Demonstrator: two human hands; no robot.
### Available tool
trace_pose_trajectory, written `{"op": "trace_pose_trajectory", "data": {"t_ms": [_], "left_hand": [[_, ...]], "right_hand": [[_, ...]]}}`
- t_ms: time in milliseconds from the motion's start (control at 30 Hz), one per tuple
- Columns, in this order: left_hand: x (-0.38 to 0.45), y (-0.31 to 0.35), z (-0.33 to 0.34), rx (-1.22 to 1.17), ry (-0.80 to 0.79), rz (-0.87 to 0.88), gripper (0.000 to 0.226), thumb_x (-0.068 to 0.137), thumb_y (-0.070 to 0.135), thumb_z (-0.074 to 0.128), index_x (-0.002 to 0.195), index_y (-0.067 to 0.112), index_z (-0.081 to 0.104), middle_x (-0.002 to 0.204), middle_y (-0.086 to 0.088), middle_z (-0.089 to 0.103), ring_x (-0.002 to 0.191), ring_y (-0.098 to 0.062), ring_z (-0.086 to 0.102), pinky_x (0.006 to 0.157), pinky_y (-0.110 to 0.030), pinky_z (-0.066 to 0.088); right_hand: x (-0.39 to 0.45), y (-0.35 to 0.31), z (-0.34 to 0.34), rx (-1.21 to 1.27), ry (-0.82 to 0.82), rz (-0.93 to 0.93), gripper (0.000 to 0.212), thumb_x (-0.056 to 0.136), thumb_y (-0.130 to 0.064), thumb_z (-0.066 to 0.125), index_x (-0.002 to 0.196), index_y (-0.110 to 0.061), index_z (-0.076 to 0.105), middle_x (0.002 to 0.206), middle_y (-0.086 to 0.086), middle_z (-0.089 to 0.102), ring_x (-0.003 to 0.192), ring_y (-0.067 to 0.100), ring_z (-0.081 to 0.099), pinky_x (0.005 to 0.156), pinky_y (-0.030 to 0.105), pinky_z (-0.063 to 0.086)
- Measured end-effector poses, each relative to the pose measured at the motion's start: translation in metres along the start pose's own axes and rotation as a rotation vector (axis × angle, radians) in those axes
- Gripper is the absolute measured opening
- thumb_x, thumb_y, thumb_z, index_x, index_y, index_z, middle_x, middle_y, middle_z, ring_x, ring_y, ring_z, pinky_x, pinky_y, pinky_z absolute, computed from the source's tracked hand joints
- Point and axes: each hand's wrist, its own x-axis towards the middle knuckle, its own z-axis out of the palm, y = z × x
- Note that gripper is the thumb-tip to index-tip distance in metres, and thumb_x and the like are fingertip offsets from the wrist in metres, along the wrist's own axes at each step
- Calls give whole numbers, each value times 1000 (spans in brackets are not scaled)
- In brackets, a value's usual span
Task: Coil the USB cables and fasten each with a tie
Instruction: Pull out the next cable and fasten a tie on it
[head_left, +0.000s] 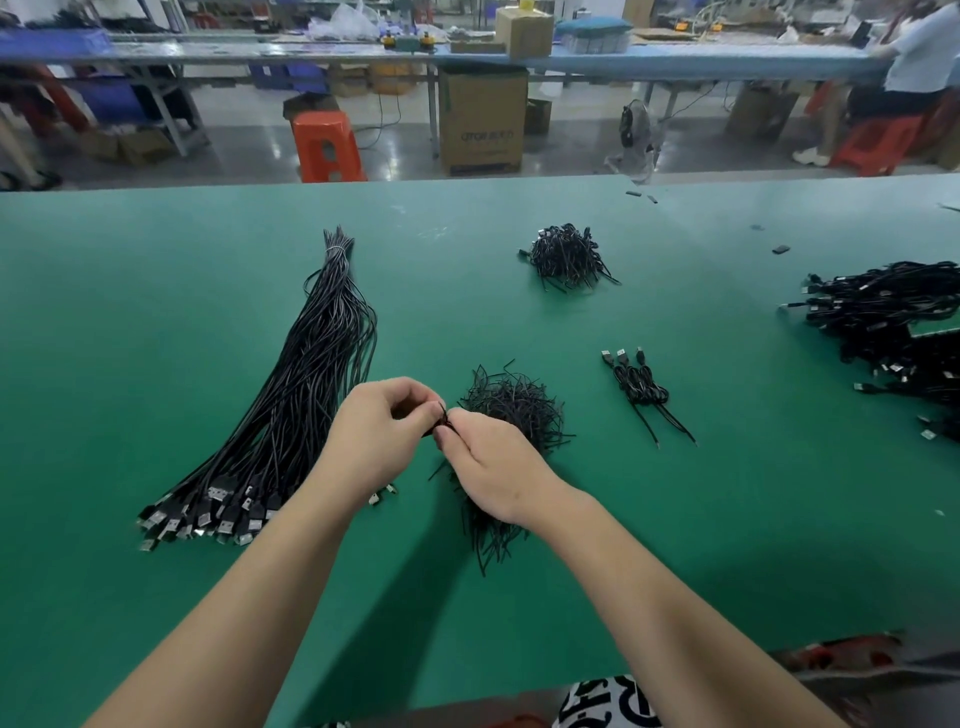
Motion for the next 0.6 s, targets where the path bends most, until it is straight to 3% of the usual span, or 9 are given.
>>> {"op": "trace_pose_trajectory", "data": {"t_ms": [67,167,233,367,500,600], "left_hand": [[-2,0,-1,27,-10,-16,17,91,19,67,76,25,72,62,10,67,49,-5,48,49,-20,40],[-2,0,0,-7,-10,-37,14,90,20,70,77,24,73,69,5,71,60,-9,58,58,-30,48],[-2,-2,0,12,-5,-60,11,88,24,73,76,23,73,67,6,70,56,-4,55,56,-27,44],[-1,-4,1,113,26,-83,25,89,34,71,68,19,70,46,14,52,41,-5,40,46,-17,31],[-3,0,1,138,11,-56,43,98,42,55,72,14,75,38,8,33,36,-10,27,38,-21,21],[-8,7,-1,213,-10,18,37,95,47,57,72,25,76,43,9,50,38,-11,37,41,-23,31]], "right_hand": [[-1,-1,-1,-55,-1,-25,30,106,-32,38,76,-27,35,74,-7,46,71,20,46,67,40,38],[-1,-1,-2,-109,0,-51,26,106,-30,38,80,-27,37,76,-7,45,72,21,46,67,37,34],[-1,-1,-2,-163,-28,-56,24,107,-31,36,85,-23,40,81,-3,48,74,22,47,68,37,34],[-1,1,-2,-255,-38,-55,27,108,-33,33,84,-21,38,77,-6,43,71,23,44,67,36,31],[2,2,1,-351,3,-82,28,108,-31,34,86,-16,42,77,-1,45,69,30,50,64,38,35],[6,3,3,-398,48,-79,30,107,-29,35,107,-9,56,90,9,60,80,35,61,65,36,36]]}}
